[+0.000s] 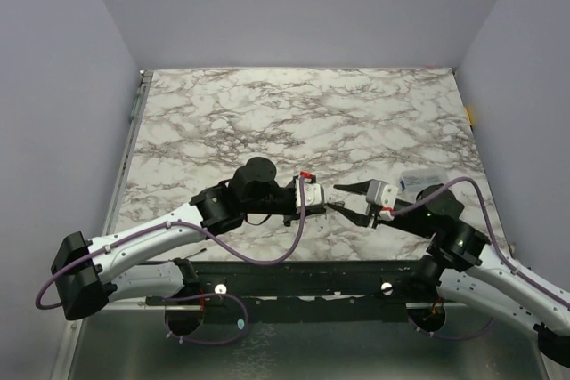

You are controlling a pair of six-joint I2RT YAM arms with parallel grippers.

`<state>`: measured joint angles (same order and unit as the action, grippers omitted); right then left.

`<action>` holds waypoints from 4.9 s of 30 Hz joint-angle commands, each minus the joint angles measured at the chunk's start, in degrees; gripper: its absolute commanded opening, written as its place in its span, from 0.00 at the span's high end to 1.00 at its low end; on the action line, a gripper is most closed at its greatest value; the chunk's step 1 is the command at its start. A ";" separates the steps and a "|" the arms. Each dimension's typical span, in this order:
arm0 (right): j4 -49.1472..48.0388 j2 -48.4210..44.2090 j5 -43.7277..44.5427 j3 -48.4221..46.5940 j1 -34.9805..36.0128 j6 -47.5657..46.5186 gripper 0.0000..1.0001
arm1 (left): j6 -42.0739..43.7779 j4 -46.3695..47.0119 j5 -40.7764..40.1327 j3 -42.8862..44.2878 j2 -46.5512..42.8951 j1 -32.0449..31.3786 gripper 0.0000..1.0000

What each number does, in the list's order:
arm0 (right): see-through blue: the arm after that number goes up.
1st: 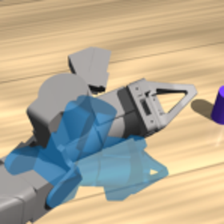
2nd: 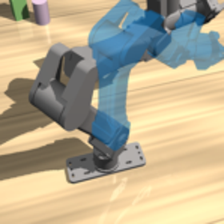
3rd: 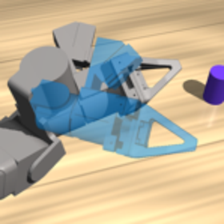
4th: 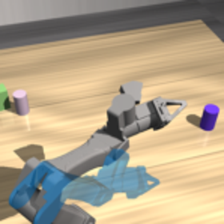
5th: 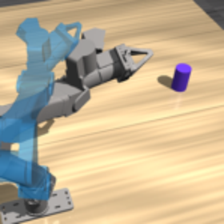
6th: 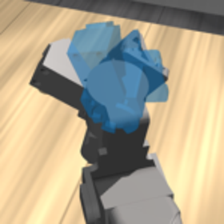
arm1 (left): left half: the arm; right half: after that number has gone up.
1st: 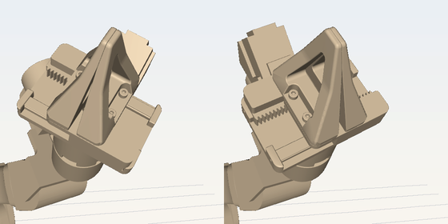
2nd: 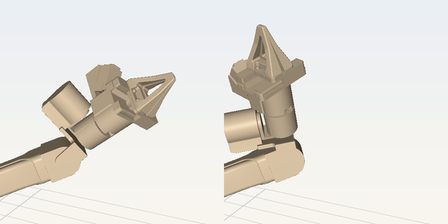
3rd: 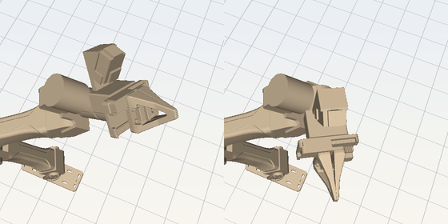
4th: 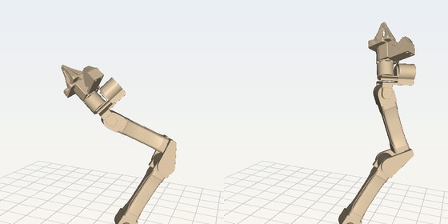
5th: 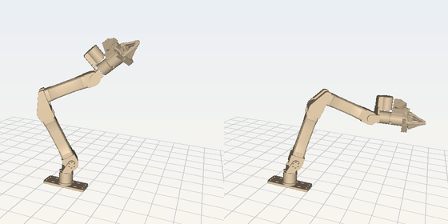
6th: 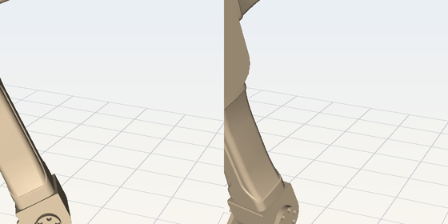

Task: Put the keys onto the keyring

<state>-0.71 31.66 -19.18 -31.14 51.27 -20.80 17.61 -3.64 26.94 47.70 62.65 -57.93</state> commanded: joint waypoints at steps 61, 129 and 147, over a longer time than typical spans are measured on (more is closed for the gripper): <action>33.84 15.76 -11.77 -23.63 0.40 -23.93 0.61 | -0.74 3.73 1.90 -0.06 1.68 -0.74 1.00; -45.72 13.83 -11.38 0.67 0.78 21.90 0.99 | -2.68 17.30 3.91 -6.30 -11.55 3.48 1.00; -18.47 3.32 2.12 -2.13 0.77 14.27 0.62 | -4.88 19.70 3.12 -7.02 -12.61 5.99 1.00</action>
<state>-26.57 37.69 -22.85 -30.87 51.64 -3.46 12.47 12.21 31.53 41.32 50.22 -52.45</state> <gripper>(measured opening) 0.337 0.074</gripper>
